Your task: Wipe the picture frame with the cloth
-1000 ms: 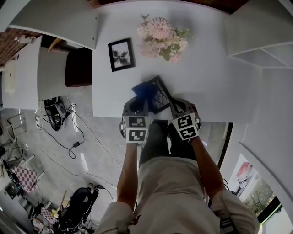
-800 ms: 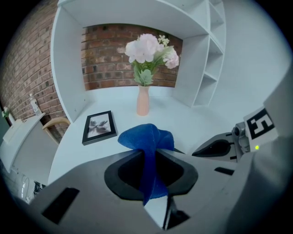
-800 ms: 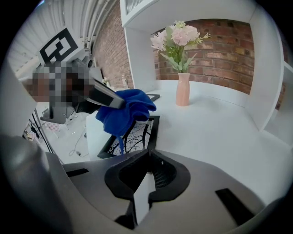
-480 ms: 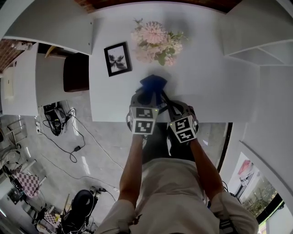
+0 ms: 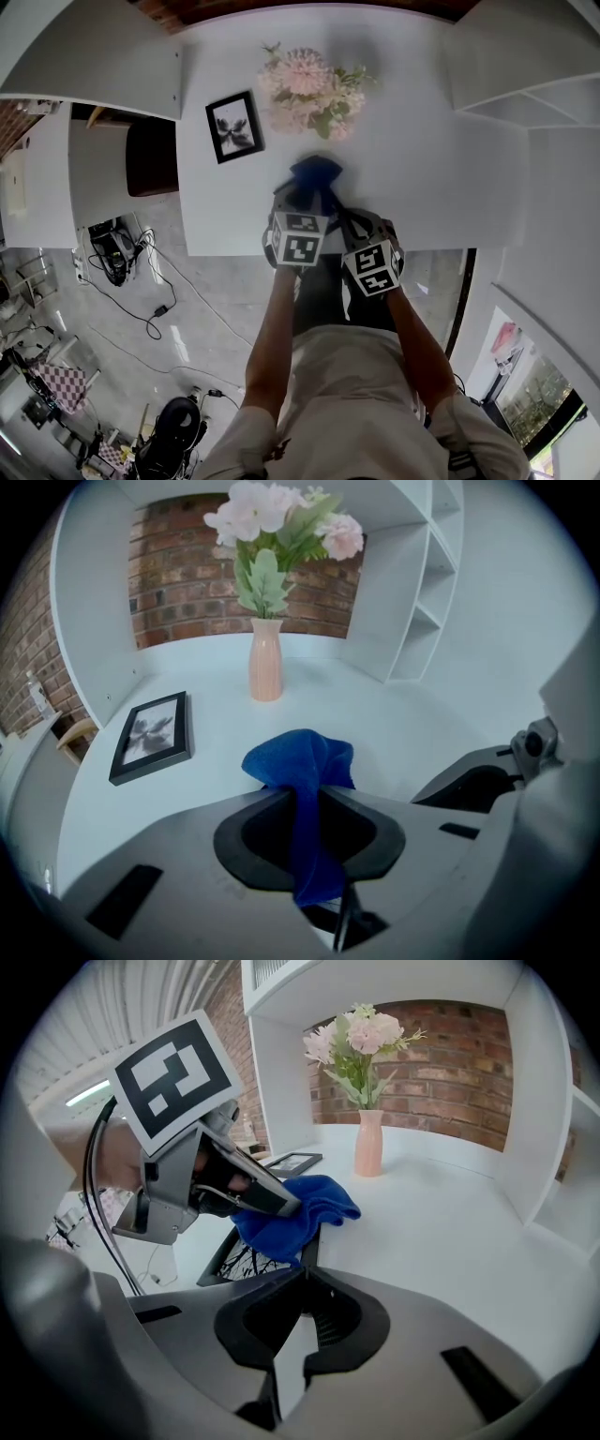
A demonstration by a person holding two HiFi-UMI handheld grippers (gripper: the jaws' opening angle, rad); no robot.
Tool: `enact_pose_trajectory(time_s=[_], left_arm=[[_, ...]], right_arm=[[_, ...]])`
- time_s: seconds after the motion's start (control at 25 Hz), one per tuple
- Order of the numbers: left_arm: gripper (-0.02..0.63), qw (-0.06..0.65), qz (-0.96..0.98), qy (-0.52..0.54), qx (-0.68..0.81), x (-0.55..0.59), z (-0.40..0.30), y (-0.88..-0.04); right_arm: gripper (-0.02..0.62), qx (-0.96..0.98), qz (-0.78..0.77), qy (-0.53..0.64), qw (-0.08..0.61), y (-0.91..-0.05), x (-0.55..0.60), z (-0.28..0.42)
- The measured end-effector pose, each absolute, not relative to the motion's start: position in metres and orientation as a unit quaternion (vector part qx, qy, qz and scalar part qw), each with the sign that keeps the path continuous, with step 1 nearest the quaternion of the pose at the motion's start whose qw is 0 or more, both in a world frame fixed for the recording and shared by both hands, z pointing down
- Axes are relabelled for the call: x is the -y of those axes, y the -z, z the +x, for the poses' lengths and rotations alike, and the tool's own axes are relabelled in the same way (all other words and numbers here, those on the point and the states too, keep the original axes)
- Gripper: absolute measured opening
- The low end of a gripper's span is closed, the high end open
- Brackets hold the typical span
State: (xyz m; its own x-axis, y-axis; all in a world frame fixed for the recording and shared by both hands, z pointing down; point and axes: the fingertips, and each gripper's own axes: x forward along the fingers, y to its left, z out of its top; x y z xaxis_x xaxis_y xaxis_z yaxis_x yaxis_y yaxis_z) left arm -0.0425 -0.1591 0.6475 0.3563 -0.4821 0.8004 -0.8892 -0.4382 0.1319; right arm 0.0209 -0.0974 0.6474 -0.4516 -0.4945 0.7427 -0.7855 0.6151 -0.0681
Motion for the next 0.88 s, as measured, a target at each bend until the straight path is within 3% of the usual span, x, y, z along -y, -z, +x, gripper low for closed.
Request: enact_pose_trajectory(time_s=[0.88], left_arm=[[0.071, 0.284, 0.746, -0.403, 0.447, 0.147, -0.071, -0.65]], right_arm=[[0.006, 0.817, 0.4, -0.202, 0.363, -0.648, 0.099, 0.021]])
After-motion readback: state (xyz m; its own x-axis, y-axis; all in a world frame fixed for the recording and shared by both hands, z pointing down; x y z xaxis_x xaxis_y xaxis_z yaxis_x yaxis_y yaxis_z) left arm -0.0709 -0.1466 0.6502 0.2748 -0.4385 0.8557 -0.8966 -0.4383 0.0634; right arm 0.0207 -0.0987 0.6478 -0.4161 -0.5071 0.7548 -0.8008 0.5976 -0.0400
